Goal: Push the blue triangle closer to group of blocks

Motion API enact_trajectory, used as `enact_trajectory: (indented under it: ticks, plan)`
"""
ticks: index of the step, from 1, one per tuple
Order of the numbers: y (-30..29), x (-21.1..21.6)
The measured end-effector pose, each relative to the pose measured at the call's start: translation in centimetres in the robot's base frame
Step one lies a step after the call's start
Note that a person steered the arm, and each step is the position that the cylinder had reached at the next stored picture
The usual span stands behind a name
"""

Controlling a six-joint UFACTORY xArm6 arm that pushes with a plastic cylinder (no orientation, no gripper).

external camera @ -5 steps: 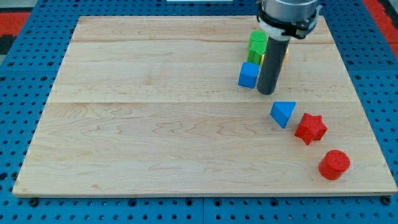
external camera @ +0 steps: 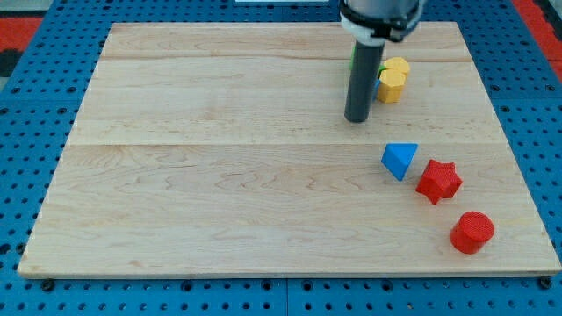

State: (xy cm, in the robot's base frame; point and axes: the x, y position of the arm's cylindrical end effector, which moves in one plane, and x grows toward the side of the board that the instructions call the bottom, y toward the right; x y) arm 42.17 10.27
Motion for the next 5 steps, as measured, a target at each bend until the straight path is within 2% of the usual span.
enact_trajectory:
  ticks: [2,3,4,5]
  plan:
    - [15.2,2.7]
    - [14.8,7.8]
    - [10.6,9.2]
    - [6.4,7.5]
